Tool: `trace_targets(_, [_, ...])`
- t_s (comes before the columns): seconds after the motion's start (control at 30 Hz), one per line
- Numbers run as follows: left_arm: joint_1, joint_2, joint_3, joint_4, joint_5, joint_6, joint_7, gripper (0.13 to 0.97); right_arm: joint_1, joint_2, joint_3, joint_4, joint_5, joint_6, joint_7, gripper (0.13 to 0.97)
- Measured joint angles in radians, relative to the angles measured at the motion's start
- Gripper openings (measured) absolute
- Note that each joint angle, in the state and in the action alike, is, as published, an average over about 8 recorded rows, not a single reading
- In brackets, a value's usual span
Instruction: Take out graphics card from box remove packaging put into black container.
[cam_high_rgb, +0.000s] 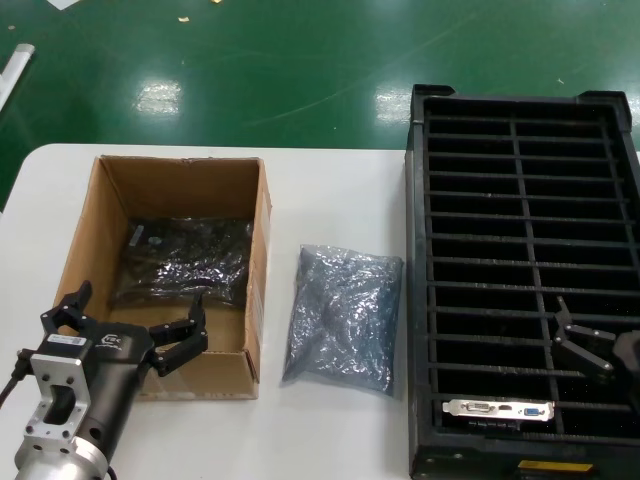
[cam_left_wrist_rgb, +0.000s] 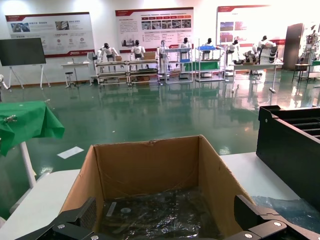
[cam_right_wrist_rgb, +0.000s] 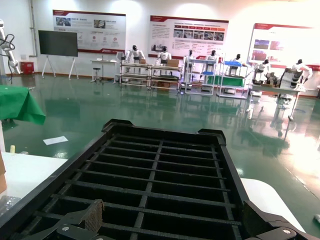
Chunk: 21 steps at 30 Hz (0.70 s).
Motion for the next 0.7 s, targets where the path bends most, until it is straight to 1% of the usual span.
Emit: trace_targets(0.7, [0.000,0.000,0.000,0.000,0.000,0.000,0.000,0.966,0.000,0.000,0.000,0.000,0.000,0.000,0.000,0.966])
